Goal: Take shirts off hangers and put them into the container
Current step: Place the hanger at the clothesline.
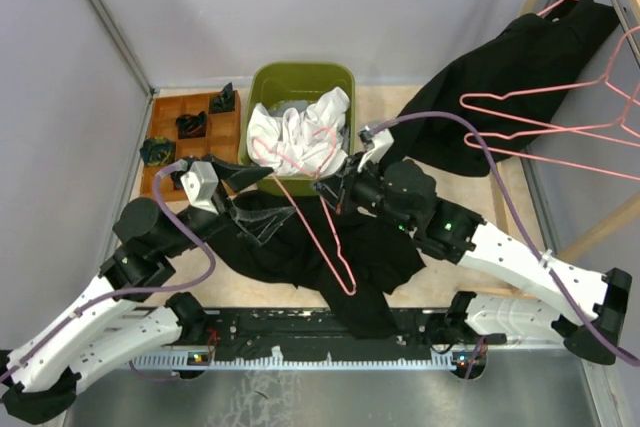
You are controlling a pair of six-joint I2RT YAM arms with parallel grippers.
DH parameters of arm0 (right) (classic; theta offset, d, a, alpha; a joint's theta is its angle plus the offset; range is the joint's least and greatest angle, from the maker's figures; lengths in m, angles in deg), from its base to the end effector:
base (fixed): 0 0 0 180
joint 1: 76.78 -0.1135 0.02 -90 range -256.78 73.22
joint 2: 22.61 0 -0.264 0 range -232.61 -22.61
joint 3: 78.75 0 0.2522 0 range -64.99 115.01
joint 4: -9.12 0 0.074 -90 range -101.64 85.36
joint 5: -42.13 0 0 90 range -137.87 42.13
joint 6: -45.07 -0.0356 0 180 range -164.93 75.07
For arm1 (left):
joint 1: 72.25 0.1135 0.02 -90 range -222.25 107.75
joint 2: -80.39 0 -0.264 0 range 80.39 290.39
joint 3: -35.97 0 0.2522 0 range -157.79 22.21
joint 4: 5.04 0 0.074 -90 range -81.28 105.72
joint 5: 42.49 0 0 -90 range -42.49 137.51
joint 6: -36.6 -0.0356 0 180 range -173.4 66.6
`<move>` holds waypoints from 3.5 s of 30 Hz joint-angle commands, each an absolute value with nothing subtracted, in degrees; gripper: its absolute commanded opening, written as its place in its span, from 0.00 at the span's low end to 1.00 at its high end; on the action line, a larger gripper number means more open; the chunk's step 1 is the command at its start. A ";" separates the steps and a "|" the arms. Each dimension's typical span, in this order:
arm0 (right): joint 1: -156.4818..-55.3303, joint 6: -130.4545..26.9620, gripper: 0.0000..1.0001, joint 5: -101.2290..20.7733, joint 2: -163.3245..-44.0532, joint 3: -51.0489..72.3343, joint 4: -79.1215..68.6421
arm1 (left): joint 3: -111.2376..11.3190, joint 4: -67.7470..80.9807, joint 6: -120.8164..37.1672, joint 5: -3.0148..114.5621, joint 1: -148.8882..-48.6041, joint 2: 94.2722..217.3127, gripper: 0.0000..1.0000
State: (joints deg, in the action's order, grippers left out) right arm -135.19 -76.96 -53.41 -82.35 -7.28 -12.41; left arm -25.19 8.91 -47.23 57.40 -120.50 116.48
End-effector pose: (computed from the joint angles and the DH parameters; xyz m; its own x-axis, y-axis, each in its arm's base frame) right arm 0.1296 0.2041 0.3742 -0.4988 0.1966 -0.8441 -0.6292 0.5876 0.5087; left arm 0.0901 -0.1101 0.3969 0.0366 -0.2000 -0.9791 0.8561 0.5117 -0.0725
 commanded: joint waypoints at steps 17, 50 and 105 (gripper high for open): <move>-133.61 -77.67 0.00 -101.38 -95.40 12.90 -19.79 | -20.35 1.28 -62.16 43.79 -131.64 126.00 0.99; -132.41 -85.74 0.00 -103.88 -95.75 17.52 -25.38 | -8.70 -17.41 -71.13 18.84 -144.85 130.42 0.22; -132.35 -45.59 0.99 -15.91 -54.71 -39.00 11.24 | -42.06 16.32 -60.70 33.05 -144.00 128.49 0.00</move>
State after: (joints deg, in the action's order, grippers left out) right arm -132.46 -45.90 -17.28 -54.62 -41.00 8.81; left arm -40.44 17.82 -61.15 31.22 -144.47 128.90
